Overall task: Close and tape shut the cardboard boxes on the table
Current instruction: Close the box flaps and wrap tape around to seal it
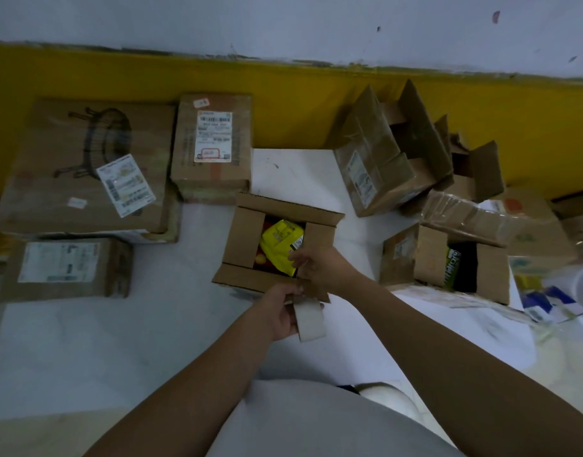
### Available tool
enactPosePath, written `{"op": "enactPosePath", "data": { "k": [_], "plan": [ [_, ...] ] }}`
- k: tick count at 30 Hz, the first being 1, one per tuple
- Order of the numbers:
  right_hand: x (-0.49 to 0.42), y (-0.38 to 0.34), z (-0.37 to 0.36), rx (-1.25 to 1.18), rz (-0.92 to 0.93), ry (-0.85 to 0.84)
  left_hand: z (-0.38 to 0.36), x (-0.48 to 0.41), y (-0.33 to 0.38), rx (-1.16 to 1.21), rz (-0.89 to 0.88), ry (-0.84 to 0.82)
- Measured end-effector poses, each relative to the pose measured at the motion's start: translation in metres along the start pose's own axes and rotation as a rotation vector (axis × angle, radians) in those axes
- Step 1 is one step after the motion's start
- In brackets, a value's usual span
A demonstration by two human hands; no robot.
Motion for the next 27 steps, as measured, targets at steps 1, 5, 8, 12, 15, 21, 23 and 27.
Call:
{"op": "enactPosePath", "data": {
  "k": [1,5,8,12,15,21,23,27],
  "plan": [
    [-0.001,0.004,-0.003,-0.002,-0.02,-0.002,0.001,-0.002,0.0,0.001,0.0,-0.002],
    [-0.002,0.016,-0.014,-0.02,-0.035,-0.007,-0.005,-0.002,0.0,0.047,-0.022,-0.011],
    [-0.003,0.022,-0.018,-0.035,-0.061,0.031,-0.008,-0.001,0.001,0.097,-0.035,-0.049],
    [-0.003,0.03,-0.017,0.024,-0.051,0.049,-0.007,0.005,0.006,0.051,-0.052,-0.136],
    [-0.004,0.028,-0.02,0.12,-0.005,0.062,-0.008,0.007,0.006,-0.098,-0.122,-0.144],
    [-0.002,0.032,-0.01,0.144,-0.034,0.115,-0.001,0.012,-0.001,-0.278,-0.168,-0.163],
    [0.007,0.024,-0.009,0.125,0.003,0.079,0.0,0.013,-0.001,-0.349,-0.207,-0.151],
    [0.022,0.017,-0.012,0.03,0.059,-0.031,-0.007,0.022,0.006,-0.493,-0.264,-0.084]
  ]
}}
Point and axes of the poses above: each hand's wrist, its own x-axis away from the middle knuckle, its own z-axis out of the back of the hand, y = z × x, the point moved 2 cm from there along -x, towards the middle knuckle, and after that the axes turned 12 degrees about z, right-handed, at the moved point
